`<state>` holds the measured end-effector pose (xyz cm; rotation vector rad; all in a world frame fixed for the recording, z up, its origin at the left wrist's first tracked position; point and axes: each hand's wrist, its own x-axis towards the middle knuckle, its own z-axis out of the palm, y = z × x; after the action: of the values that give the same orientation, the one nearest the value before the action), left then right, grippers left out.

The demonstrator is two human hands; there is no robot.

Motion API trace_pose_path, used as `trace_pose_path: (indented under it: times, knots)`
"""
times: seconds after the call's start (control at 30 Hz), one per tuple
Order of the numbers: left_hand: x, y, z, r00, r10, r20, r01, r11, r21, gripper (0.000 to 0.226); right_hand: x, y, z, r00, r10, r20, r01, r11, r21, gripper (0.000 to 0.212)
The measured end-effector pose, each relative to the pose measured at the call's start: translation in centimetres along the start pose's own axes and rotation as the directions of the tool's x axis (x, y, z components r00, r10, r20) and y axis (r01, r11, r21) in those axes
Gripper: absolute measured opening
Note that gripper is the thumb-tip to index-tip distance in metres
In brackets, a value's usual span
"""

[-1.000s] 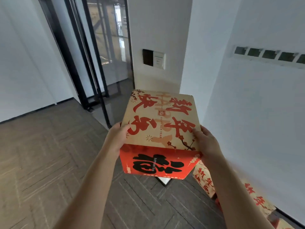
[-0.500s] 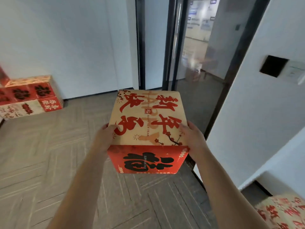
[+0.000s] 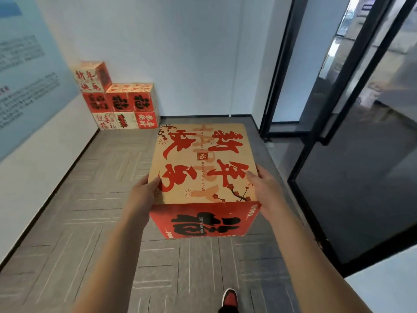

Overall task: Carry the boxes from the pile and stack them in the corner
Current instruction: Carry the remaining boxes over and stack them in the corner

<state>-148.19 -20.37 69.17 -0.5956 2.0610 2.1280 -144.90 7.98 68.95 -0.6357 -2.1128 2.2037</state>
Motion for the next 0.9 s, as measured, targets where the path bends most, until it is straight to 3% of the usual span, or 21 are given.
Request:
trace_pose_path:
  times: [0.33, 0.5, 0.6, 0.9]
  knots:
    - [16.4, 10.1, 1.0, 0.988, 0.055, -0.142, -0.046, 0.997, 0.067, 0.018, 21.6, -6.1, 9.8, 0.979, 0.018, 0.201, -0.015, 1.0, -0.016, 0.024]
    - [23.0, 13.3, -3.2, 0.963, 0.038, -0.269, -0.044, 0.999, -0.015, 0.032, 28.6, -9.8, 18.0, 0.951, -0.023, 0.309, 0.058, 0.993, -0.104, 0.025]
    - [27.6, 14.9, -6.0, 0.941, 0.036, -0.338, -0.06, 0.996, -0.06, 0.027, 32.6, -11.3, 23.9, 0.937, -0.022, 0.349, 0.075, 0.987, -0.139, 0.024]
    - [47.1, 19.2, -17.1, 0.928, 0.106, -0.357, -0.138, 0.988, -0.067, 0.019, 45.8, -14.7, 44.5, 0.915, -0.082, 0.394, 0.169, 0.967, -0.192, 0.025]
